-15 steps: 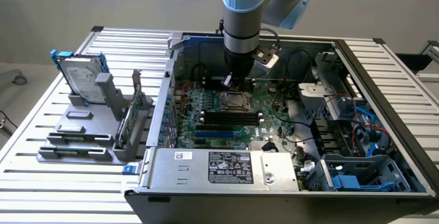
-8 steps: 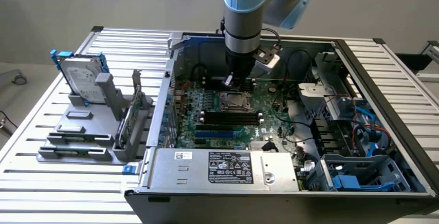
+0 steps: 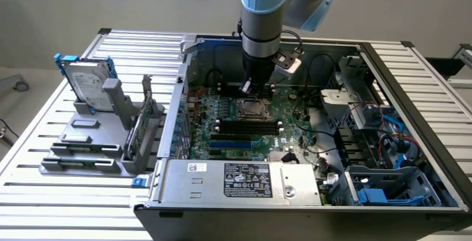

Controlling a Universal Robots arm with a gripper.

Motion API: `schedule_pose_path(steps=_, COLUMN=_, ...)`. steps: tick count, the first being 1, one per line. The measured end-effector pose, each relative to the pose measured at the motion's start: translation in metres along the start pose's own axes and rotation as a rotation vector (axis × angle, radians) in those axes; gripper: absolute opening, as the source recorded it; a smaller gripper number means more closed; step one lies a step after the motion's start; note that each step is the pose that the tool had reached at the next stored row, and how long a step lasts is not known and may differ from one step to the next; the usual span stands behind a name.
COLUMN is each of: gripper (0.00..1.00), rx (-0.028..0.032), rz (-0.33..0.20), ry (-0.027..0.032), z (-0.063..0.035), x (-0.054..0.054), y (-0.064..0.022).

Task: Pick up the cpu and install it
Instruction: 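Install the first cpu locking lever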

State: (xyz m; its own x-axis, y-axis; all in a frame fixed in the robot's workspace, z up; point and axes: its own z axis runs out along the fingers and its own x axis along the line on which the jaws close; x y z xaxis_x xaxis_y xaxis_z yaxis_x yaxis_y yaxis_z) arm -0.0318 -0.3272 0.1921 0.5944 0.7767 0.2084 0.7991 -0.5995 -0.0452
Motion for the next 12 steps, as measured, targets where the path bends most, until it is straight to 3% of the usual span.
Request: schedule_pose_path(steps=12, gripper=0.11, rx=0.0033, rz=0.003, ry=-0.0007, z=-0.0005, x=-0.0015, y=0.0014)
